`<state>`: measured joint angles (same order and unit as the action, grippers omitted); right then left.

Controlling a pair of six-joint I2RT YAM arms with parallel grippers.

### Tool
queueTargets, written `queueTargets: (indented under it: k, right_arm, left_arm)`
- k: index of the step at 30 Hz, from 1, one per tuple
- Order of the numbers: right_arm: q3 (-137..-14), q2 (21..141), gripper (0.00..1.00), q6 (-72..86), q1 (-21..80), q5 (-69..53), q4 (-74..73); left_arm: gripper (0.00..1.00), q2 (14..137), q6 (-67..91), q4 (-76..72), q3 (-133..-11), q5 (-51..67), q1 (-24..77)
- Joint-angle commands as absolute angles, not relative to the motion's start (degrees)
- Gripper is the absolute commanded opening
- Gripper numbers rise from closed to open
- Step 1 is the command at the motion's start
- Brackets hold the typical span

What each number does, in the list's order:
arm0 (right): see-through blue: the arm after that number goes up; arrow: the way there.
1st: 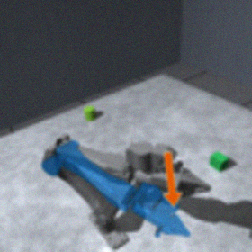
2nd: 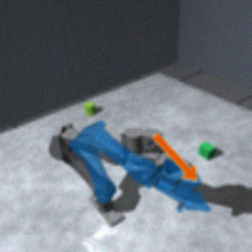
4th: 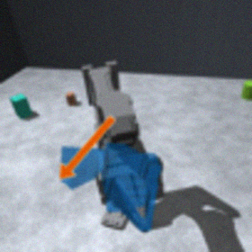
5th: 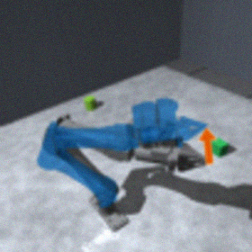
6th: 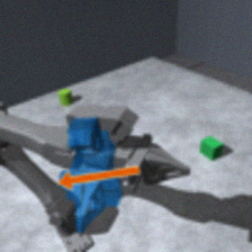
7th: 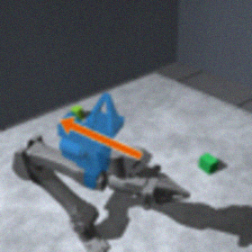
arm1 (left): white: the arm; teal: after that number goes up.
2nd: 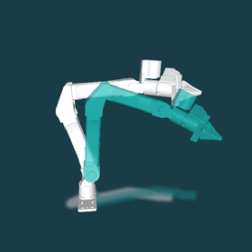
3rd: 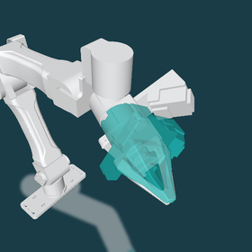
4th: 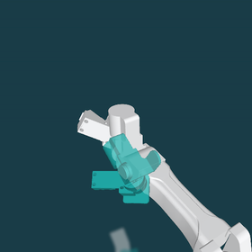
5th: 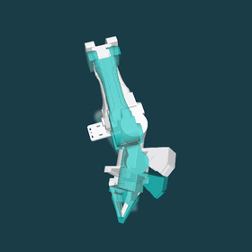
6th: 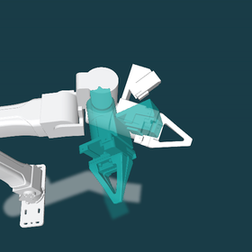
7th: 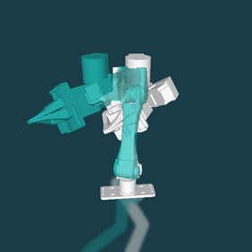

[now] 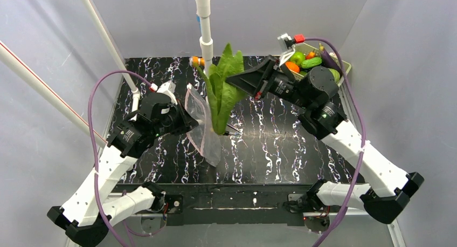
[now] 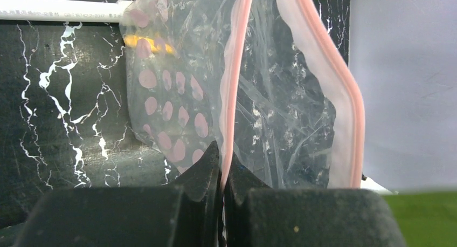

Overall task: Place the food in the zip-top bag and seal the zipper
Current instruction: Place the fake vegetable in the zipper food storage bag.

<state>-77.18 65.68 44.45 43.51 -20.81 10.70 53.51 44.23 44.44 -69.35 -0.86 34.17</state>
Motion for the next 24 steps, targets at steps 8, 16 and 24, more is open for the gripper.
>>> queueTargets:
  k: [8, 16, 24]
  right_arm:
    - [-91.4, 74.9, 0.01, 48.6, 47.8, -17.9, 26.6]
    - [-90.2, 79.3, 0.01, 48.1, 48.4, -18.8, 27.2]
    - [-84.3, 78.5, 0.01, 47.1, 49.6, -18.7, 23.2]
  left_arm:
    - [0.0, 54.9, 45.4, 41.8, -67.9, 0.0, 33.8]
    - [0.0, 54.5, 46.1, 40.0, -68.4, 0.0, 33.8]
    - [0.0, 52.4, 46.3, 39.3, -68.1, -0.6, 33.8]
